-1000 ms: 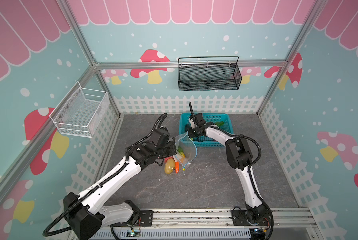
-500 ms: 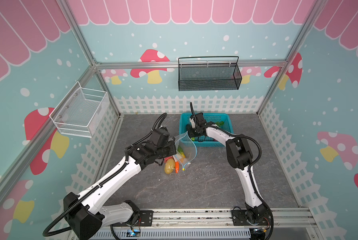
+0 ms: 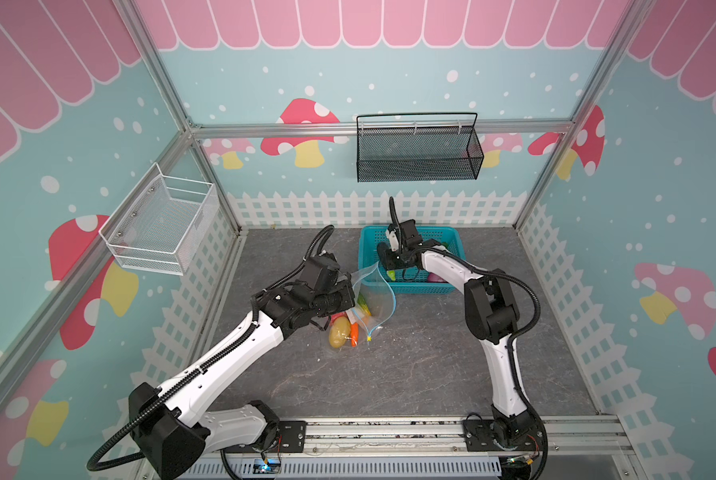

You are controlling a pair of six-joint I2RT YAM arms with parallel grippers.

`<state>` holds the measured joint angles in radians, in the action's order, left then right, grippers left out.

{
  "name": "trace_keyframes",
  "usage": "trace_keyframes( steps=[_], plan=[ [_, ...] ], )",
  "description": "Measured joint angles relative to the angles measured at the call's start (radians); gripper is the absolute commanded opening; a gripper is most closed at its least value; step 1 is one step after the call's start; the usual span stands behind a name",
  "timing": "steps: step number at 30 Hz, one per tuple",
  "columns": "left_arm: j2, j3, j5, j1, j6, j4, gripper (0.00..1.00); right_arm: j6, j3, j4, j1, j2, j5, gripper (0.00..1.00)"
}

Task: Place the food in the zip-top bag and seal the zipper
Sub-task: 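Close the right gripper on the dark eggplant and lift it, then carry the eggplant with the right gripper over the bag opening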

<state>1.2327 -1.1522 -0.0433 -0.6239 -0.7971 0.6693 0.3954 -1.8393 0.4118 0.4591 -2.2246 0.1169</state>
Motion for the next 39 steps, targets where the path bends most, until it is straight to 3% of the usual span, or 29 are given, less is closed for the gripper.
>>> trace_keyframes(
  steps=[13,25,39],
  plan=[
    [0.03,0.0,-0.014,0.0,-0.038,-0.018,0.0,-0.003,0.133,-0.007,-0.011,0.186,0.042,0.37],
    [0.074,-0.006,-0.017,0.0,-0.064,-0.039,0.0,-0.039,0.29,0.047,-0.03,0.449,0.079,0.37],
    [0.122,-0.037,-0.043,0.0,-0.072,-0.078,0.0,-0.079,0.5,0.212,-0.032,0.791,0.232,0.38]
  ],
)
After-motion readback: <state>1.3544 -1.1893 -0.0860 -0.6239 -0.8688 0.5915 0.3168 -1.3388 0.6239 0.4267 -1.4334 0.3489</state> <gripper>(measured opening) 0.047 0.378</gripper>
